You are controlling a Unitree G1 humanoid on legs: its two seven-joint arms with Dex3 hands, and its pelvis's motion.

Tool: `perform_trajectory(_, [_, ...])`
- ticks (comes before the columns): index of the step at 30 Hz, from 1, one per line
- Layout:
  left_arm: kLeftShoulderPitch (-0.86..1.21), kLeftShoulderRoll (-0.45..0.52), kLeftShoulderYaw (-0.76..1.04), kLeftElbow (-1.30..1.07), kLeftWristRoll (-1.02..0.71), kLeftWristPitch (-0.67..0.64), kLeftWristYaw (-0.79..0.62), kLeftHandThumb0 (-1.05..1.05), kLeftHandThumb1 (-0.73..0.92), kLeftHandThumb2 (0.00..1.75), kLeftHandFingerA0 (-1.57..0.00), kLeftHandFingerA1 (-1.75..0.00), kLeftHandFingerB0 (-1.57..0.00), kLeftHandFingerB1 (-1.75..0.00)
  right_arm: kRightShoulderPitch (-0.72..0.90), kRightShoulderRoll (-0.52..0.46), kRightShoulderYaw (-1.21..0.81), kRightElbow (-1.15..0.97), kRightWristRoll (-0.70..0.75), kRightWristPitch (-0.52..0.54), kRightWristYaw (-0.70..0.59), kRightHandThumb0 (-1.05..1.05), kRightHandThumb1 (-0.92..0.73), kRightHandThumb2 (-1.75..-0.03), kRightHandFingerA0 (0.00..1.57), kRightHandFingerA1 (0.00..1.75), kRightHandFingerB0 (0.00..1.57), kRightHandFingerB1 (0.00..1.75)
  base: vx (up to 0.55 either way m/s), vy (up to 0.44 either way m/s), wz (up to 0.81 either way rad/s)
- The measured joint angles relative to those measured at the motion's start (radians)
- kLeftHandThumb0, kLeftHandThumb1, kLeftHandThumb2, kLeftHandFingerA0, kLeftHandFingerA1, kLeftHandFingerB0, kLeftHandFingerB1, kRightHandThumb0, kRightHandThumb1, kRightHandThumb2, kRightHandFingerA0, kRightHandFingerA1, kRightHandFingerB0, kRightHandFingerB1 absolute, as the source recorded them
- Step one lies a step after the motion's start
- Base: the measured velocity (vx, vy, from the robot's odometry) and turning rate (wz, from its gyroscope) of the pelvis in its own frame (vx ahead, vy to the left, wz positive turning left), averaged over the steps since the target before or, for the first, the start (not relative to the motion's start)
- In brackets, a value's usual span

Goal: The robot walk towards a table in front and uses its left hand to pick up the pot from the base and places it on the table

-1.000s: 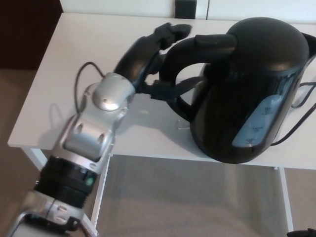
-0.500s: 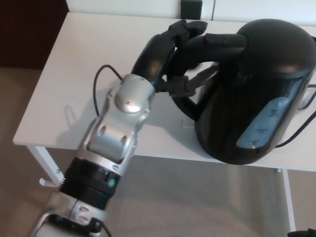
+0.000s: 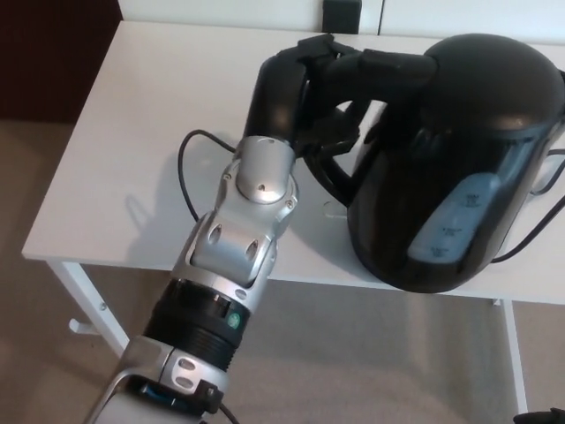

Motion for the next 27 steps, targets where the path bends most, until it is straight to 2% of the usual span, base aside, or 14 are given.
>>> perform_trajectory(6, [0.002,-0.003,0.062,-0.002,-0.059,-0.001,0.016,-0.16,0.76,0.76,-1.03,-1.37,-0.82,-1.12,0.002,0.000,-0.006,-0.002,0.000,0.000,0.000,-0.92,-0.70,-0.79,0.48,0.59,0.49,0.45,0.00,0.000,0.00])
perform_trajectory(7, [0.002,-0.003,0.070,-0.003,-0.071,0.001,0.016,-0.19,0.69,0.80,-0.99,-1.61,-0.78,-1.18,0.002,0.000,-0.007,-0.002,0.000,0.000,0.000,-0.88,-0.85,-0.66,0.49,0.57,0.50,0.42,0.00,0.000,0.00])
perform_trajectory(8, [0.002,-0.003,0.077,-0.006,-0.085,0.003,0.015,-0.19,0.69,0.80,-0.99,-1.61,-0.78,-1.18,0.002,0.000,-0.008,-0.002,0.000,0.000,0.000,-0.88,-0.85,-0.66,0.49,0.57,0.50,0.42,0.00,0.000,0.00])
perform_trajectory(9, [0.004,-0.003,0.089,-0.013,-0.105,0.010,0.013,-0.19,0.69,0.76,-0.89,-1.68,-0.69,-1.15,0.002,0.000,-0.007,-0.002,0.000,0.000,0.000,-0.95,-0.72,-0.83,0.49,0.60,0.46,0.47,0.00,0.000,0.00])
perform_trajectory(10, [0.005,-0.003,0.097,-0.017,-0.117,0.015,0.012,-0.19,0.69,0.76,-0.89,-1.68,-0.69,-1.15,0.002,0.000,-0.007,-0.002,-0.001,0.000,0.000,-0.95,-0.72,-0.83,0.49,0.60,0.46,0.47,0.00,0.000,0.00])
perform_trajectory(11, [0.006,-0.003,0.107,-0.024,-0.134,0.023,0.011,-0.22,0.71,0.65,-0.86,-1.72,-0.66,-1.15,0.002,0.000,-0.007,-0.002,-0.001,0.000,0.000,-0.96,-0.72,-0.83,0.51,0.60,0.48,0.47,0.00,0.000,0.00])
perform_trajectory(18, [0.009,-0.004,0.178,-0.080,-0.246,0.077,0.014,-0.23,0.71,0.64,-0.86,-1.73,-0.65,-1.18,0.003,0.000,-0.003,-0.001,-0.001,-0.001,0.000,-0.97,-0.73,-0.84,0.51,0.60,0.49,0.47,0.00,0.000,0.00])
perform_trajectory(19, [0.009,-0.004,0.189,-0.088,-0.261,0.083,0.016,-0.26,0.74,0.63,-0.88,-1.71,-0.61,-1.08,0.003,0.000,-0.003,-0.001,-0.002,-0.001,0.000,-0.97,-0.73,-0.84,0.53,0.59,0.49,0.47,0.00,0.000,0.00])
perform_trajectory(20, [0.008,-0.003,0.197,-0.093,-0.274,0.089,0.017,-0.26,0.74,0.63,-0.88,-1.71,-0.61,-1.08,0.003,0.000,-0.002,-0.001,-0.002,-0.001,0.000,-0.97,-0.73,-0.84,0.53,0.59,0.49,0.47,0.00,0.000,0.00])
perform_trajectory(21, [0.008,-0.003,0.211,-0.097,-0.288,0.096,0.020,-0.29,0.64,0.70,-1.00,-1.60,-0.57,-0.97,0.001,0.000,-0.002,-0.001,-0.002,-0.001,0.000,-0.97,-0.73,-0.83,0.53,0.59,0.50,0.47,0.00,0.000,0.00])
perform_trajectory(22, [0.007,-0.003,0.225,-0.101,-0.301,0.103,0.024,-0.29,0.64,0.70,-1.00,-1.60,-0.57,-0.97,0.001,0.000,-0.002,-0.001,-0.002,-0.001,0.000,-0.97,-0.73,-0.83,0.53,0.59,0.50,0.47,0.00,0.000,0.00])
perform_trajectory(23, [0.007,-0.003,0.234,-0.103,-0.309,0.107,0.027,-0.20,0.73,0.61,-0.82,-1.71,-0.59,-1.03,0.001,0.000,-0.003,-0.001,-0.002,-0.001,0.000,-0.97,-0.73,-0.83,0.53,0.59,0.49,0.48,0.00,0.000,0.00])
perform_trajectory(27, [0.002,-0.003,0.288,-0.114,-0.361,0.140,0.043,-0.19,0.73,0.62,-0.83,-1.69,-0.63,-1.03,0.001,0.000,-0.001,0.001,-0.002,0.000,0.000,-0.97,-0.73,-0.84,0.53,0.59,0.49,0.48,0.00,0.000,0.00])
